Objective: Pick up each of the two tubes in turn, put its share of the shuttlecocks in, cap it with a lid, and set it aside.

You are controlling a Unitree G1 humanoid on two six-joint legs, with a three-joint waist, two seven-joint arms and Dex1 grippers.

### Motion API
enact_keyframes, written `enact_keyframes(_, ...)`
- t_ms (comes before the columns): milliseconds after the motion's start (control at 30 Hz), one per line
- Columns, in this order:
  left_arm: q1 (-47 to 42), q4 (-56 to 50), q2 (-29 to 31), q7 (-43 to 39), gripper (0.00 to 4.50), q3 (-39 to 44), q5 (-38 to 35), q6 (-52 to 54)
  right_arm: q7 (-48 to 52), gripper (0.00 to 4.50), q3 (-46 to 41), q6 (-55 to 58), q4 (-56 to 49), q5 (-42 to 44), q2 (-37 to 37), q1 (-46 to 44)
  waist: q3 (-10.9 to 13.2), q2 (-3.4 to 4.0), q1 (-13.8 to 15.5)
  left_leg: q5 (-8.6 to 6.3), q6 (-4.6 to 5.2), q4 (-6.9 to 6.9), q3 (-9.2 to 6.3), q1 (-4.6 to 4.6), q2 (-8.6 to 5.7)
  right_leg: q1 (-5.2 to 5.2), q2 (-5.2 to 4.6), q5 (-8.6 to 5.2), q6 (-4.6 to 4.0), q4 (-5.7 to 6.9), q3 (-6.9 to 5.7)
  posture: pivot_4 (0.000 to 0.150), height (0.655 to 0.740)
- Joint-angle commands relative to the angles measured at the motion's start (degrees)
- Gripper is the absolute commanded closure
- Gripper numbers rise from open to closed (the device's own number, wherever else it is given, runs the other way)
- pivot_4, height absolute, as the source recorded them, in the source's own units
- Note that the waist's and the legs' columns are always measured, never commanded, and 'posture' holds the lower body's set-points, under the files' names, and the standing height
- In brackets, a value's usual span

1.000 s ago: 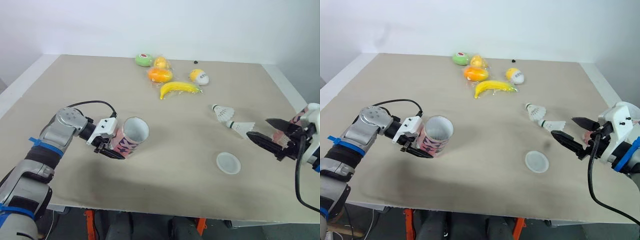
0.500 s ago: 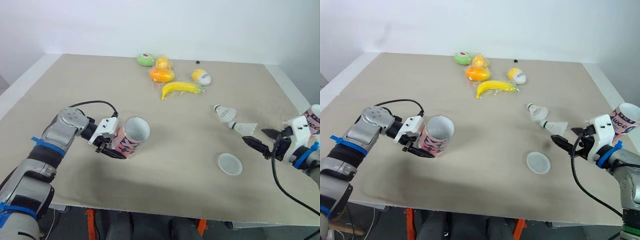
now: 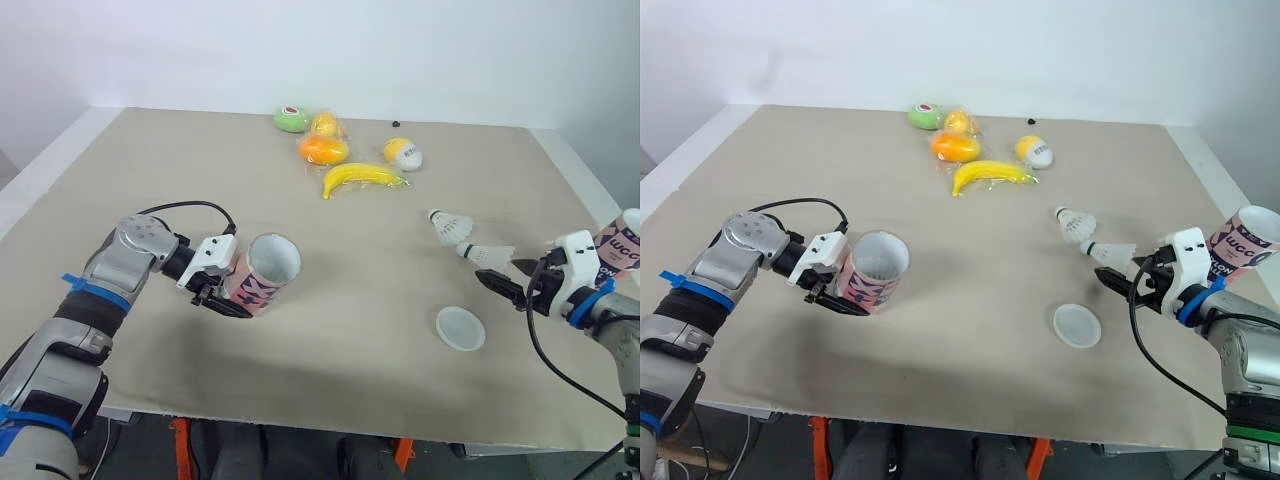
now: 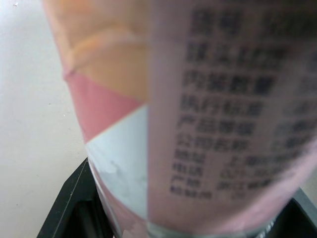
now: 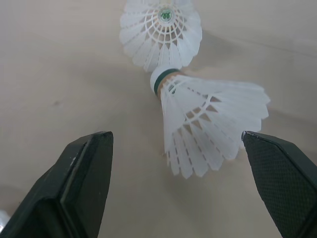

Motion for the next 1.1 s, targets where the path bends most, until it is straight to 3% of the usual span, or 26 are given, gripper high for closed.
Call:
enact_keyframes(33,0.55,-1.62,1.01,0.06,1.91,0.62,0.07,0.23,0.66,0.56,0.18,-1.25,0.57,0.24,0.52,-1.5,0.0,0.0,-0.01,0.0,0.0,0.0,0.0,0.0,0.0,0.0,0.0,0.0,0.0,0.0,0.0,0.15,0.6946)
enact_keyframes(100,0.86,-1.95,1.14,0.06,1.91,0.77,0.08,0.4,1.1,1.2,0.37,-1.46,0.75,0.41,0.81,-1.57,0.0,0.0,-0.03,0.0,0.0,0.0,0.0,0.0,0.0,0.0,0.0,0.0,0.0,0.0,0.0,0.15,0.6946)
enact_keyframes(267,1.39,-2.43,1.33,0.06,1.91,0.98,0.15,0.55,1.48,3.81,0.25,-1.5,0.91,0.43,0.96,-0.95,0.01,0.03,-0.02,-0.01,0.0,-0.02,0.0,-0.01,0.0,-0.01,0.0,0.0,-0.04,0.0,0.0,0.15,0.6946)
enact_keyframes(333,1.54,-2.59,1.36,0.06,1.91,0.96,0.08,0.65,1.63,4.47,0.19,-1.56,0.88,0.35,0.83,-0.62,0.01,0.03,-0.02,-0.01,0.0,-0.03,0.0,-0.01,0.0,-0.01,0.0,0.0,-0.05,0.0,0.0,0.15,0.6946)
enact_keyframes(633,1.74,-2.58,1.1,0.06,1.91,0.96,0.24,0.45,1.88,4.47,-2.24,-0.67,-1.87,1.37,-0.45,1.07,0.01,0.03,-0.01,-0.01,0.0,-0.03,0.0,-0.01,0.0,0.0,0.0,0.0,-0.04,0.0,0.0,0.15,0.6946)
enact_keyframes(833,1.66,-2.45,1.37,0.06,1.91,0.73,0.14,0.35,9.88,4.47,-1.36,0.77,-29.3,9.47,-5.18,4.07,0.0,0.42,-0.19,-0.01,0.0,-0.09,-0.01,-0.04,-0.01,-0.05,0.01,-0.03,-0.05,0.01,0.01,0.15,0.6946)
enact_keyframes(967,1.2,-1.99,1.21,0.06,1.91,0.66,0.15,0.34,10.34,4.47,6.03,2.11,-40.55,12.2,-6.32,-3.36,0.03,0.33,-0.26,-0.01,0.0,-0.07,-0.05,0.04,0.08,-0.01,0.08,-0.06,0.02,0.01,-0.04,0.15,0.6946)
enact_keyframes(1100,0.65,-1.43,0.78,0.06,1.91,0.48,0.27,0.21,12.92,4.47,19.47,1.67,-43.31,9.1,-4.52,-13.54,0.08,0.24,-0.29,0.01,-0.02,0.01,0.02,0.03,0.08,-0.03,0.01,-0.12,-0.19,-0.01,-0.01,0.15,0.6946)
